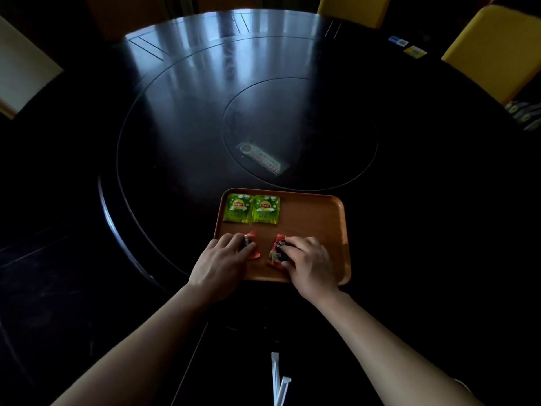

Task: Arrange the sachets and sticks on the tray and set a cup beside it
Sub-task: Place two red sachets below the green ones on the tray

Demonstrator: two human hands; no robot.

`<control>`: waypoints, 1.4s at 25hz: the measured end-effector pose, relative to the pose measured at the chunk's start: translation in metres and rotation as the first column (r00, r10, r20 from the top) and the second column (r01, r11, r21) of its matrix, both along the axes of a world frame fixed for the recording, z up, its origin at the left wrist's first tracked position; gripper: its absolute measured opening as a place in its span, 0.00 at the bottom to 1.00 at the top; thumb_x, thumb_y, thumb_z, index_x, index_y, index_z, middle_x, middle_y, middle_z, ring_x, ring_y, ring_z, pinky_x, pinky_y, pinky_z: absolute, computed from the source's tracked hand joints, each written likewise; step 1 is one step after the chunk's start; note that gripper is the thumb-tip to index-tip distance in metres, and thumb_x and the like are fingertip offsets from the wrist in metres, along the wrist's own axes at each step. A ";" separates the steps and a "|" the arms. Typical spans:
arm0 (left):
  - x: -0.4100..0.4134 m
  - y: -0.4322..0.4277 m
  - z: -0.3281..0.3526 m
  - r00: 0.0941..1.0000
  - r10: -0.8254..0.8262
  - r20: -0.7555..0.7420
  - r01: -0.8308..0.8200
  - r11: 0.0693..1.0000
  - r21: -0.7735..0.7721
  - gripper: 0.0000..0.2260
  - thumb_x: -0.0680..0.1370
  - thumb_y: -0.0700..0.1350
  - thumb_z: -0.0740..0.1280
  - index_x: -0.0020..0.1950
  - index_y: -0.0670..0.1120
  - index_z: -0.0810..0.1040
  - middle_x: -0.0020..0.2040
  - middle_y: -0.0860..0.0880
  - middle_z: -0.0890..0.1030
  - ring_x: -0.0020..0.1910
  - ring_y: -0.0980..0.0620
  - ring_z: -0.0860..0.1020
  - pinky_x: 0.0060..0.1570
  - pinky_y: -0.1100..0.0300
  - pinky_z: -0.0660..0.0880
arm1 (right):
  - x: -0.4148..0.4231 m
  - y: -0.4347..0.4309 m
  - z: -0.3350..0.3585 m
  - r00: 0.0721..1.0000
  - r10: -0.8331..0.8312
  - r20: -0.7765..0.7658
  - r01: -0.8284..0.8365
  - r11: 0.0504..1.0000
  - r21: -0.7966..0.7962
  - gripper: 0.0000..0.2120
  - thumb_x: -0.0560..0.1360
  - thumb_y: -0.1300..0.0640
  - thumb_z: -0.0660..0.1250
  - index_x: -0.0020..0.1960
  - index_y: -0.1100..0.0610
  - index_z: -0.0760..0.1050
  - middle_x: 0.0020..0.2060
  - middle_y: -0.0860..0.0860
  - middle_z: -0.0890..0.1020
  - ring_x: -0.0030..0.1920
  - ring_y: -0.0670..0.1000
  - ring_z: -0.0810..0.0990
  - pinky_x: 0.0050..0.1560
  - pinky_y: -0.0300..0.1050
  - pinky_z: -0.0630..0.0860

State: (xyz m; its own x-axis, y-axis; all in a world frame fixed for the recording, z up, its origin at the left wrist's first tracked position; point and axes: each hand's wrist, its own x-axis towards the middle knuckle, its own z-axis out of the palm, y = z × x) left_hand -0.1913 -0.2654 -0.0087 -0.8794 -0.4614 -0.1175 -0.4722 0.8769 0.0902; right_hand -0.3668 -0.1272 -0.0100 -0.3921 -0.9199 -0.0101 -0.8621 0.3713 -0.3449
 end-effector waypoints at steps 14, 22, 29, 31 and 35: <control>-0.003 0.004 0.000 0.958 0.241 -0.153 -0.228 0.969 0.100 0.20 0.74 0.53 0.72 0.65 0.50 0.78 0.60 0.43 0.77 0.58 0.40 0.74 0.54 0.45 0.73 | 0.015 -0.015 -0.001 0.994 -0.106 -0.002 0.106 0.994 -0.022 0.19 0.72 0.55 0.73 0.62 0.55 0.79 0.59 0.51 0.79 0.57 0.57 0.74 0.53 0.53 0.72; 0.004 -0.002 -0.011 0.950 0.230 -0.212 -0.217 0.973 0.081 0.15 0.74 0.53 0.72 0.60 0.52 0.81 0.58 0.45 0.79 0.56 0.41 0.76 0.52 0.46 0.73 | 0.017 -0.023 -0.004 0.998 -0.066 -0.008 0.066 0.997 -0.027 0.15 0.74 0.56 0.71 0.61 0.56 0.80 0.60 0.52 0.79 0.56 0.59 0.74 0.51 0.53 0.71; 0.005 -0.012 -0.007 0.948 0.228 -0.221 -0.212 0.973 0.095 0.17 0.75 0.53 0.71 0.63 0.52 0.78 0.61 0.44 0.78 0.59 0.41 0.75 0.54 0.45 0.72 | 0.013 -0.031 -0.007 0.996 -0.083 0.029 0.084 0.994 -0.062 0.15 0.74 0.56 0.71 0.61 0.56 0.80 0.60 0.52 0.79 0.57 0.58 0.74 0.52 0.54 0.72; 0.013 -0.014 -0.010 0.964 0.133 -0.231 -0.117 0.990 0.079 0.17 0.76 0.52 0.70 0.64 0.53 0.78 0.65 0.43 0.78 0.63 0.40 0.76 0.56 0.44 0.73 | 0.013 -0.027 -0.009 0.994 -0.101 0.035 0.103 0.992 -0.077 0.15 0.73 0.56 0.72 0.60 0.56 0.80 0.59 0.51 0.80 0.56 0.57 0.74 0.51 0.54 0.72; 0.021 -0.019 -0.015 0.992 -0.003 -0.128 0.007 0.999 0.034 0.22 0.75 0.52 0.70 0.69 0.54 0.75 0.72 0.42 0.74 0.69 0.41 0.73 0.62 0.43 0.71 | 0.017 -0.026 -0.011 0.996 -0.086 0.015 0.087 0.995 -0.058 0.15 0.71 0.56 0.74 0.58 0.54 0.81 0.58 0.51 0.80 0.56 0.57 0.75 0.51 0.54 0.72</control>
State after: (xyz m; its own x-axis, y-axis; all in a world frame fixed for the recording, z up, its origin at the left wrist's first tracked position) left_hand -0.1703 -0.2848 -0.0240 -0.8905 -0.4546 -0.0198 -0.4505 0.8746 0.1793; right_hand -0.3500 -0.1533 -0.0213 -0.4704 -0.8817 0.0373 -0.8231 0.4231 -0.3787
